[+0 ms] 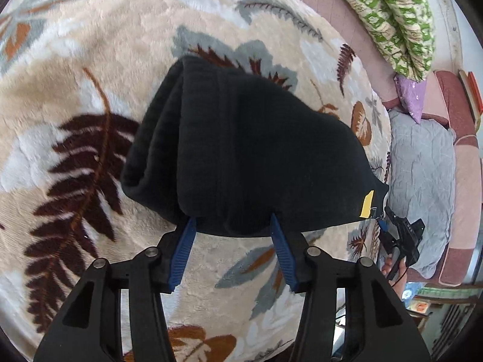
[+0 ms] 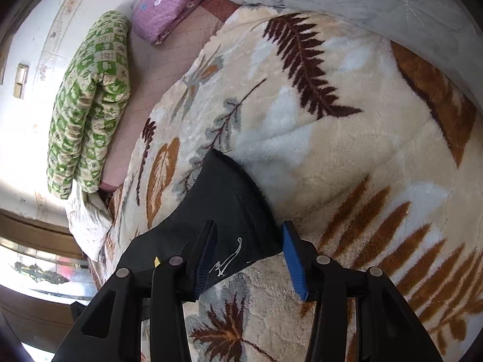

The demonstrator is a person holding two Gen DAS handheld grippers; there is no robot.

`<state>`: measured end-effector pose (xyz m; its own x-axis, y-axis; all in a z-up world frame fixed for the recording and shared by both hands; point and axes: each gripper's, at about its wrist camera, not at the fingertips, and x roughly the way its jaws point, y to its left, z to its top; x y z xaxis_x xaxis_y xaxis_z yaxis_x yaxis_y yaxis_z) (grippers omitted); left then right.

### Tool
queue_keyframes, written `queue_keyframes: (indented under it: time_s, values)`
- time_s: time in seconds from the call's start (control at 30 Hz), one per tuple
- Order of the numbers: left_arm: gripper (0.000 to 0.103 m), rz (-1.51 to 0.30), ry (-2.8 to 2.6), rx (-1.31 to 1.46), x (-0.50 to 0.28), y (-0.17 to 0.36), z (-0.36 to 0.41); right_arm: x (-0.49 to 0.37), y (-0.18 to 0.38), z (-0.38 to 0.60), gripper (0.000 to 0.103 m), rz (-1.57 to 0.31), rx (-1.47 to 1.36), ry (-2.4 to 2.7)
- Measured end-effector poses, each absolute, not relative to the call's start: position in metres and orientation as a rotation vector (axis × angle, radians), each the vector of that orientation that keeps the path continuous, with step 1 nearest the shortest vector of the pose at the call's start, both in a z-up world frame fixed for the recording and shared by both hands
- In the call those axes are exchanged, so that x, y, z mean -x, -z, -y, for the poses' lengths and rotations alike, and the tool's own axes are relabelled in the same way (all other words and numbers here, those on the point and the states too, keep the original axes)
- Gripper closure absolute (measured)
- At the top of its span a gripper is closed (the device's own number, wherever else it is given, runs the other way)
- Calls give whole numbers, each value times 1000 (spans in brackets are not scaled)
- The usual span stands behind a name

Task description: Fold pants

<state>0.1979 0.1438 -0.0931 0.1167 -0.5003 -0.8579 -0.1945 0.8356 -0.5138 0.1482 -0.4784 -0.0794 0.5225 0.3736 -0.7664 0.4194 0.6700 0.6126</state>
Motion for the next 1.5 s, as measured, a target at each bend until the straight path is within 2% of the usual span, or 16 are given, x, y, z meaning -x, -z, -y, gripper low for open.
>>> queue_keyframes:
  time_s: [0.17,0.2,0.23,0.27,0.4,0.63,0.8,0.87,1.0,1.1,1.2,1.47,1.5]
  values:
    - [55,-1408,171,703,-197,93,-154,-147,83,476,57,-1067,-908,84]
    - [60,-1395,152,701,-197,90,-155,-148,81,474,58,-1068,-892,87]
    - [67,-1395,140,693,-197,91,-155,-150,79,471,65,-1070,-872,83]
    - [70,-1395,137,699,-197,90,-156,-152,77,469,80,-1073,-840,78]
    - [94,-1369,134,723,-194,85,-160,-152,70,466,85,-1063,-817,50]
    - [95,-1280,96,624,-178,53,-169,-135,53,468,87,-1003,-875,-6]
    - [95,-1385,9,604,-177,86,-184,-126,63,476,87,-1005,-914,-2]
    - [95,-1411,52,689,-172,99,-192,-126,76,479,87,-1025,-929,21]
    - [95,-1313,135,739,-169,81,-195,-124,92,483,87,-1031,-962,36]
    - [86,-1270,181,701,-175,65,-183,-127,88,480,87,-1034,-926,32]
    - [65,-1253,188,695,-179,63,-174,-129,85,479,87,-1033,-920,30]
    - [65,-1314,61,661,-196,82,-157,-129,87,480,86,-1039,-936,34]
    - [71,-1331,38,661,-195,84,-156,-130,87,480,86,-1039,-934,33]
